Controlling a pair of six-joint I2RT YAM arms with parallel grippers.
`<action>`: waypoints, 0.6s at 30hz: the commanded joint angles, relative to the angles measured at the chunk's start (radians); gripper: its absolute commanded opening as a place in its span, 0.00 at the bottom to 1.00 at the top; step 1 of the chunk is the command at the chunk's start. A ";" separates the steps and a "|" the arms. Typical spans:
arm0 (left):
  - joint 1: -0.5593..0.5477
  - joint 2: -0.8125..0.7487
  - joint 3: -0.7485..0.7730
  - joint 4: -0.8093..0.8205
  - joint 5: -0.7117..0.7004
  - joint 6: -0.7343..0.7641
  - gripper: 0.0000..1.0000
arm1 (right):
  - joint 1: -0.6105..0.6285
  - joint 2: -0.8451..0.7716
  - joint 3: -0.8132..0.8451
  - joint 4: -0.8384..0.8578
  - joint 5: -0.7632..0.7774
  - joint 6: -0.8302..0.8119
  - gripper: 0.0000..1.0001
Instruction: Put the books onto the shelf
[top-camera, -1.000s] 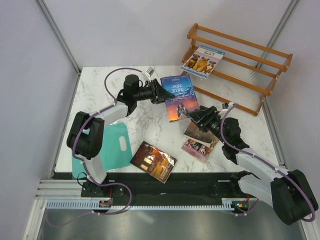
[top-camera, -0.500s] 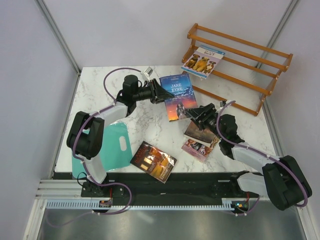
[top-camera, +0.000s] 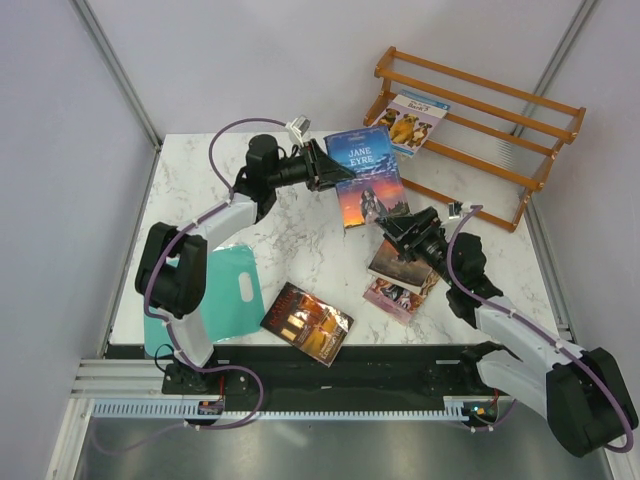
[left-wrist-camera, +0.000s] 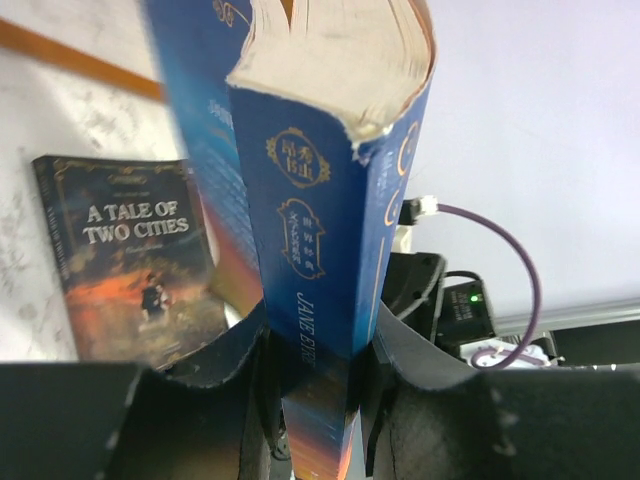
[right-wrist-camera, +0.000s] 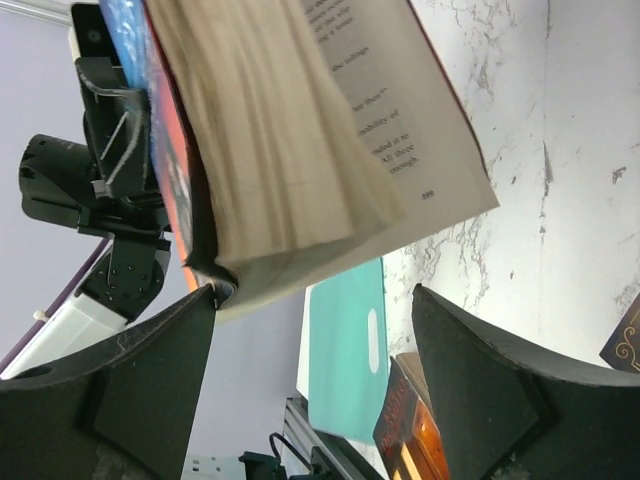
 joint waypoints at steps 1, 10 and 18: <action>-0.005 -0.032 0.080 0.169 0.051 -0.113 0.02 | 0.000 0.000 -0.001 -0.004 0.028 -0.018 0.87; -0.020 -0.054 0.023 0.198 0.048 -0.128 0.02 | 0.001 0.071 -0.010 0.222 0.031 0.016 0.88; -0.031 -0.041 0.025 0.235 0.040 -0.156 0.02 | 0.022 0.103 -0.032 0.328 0.043 0.082 0.90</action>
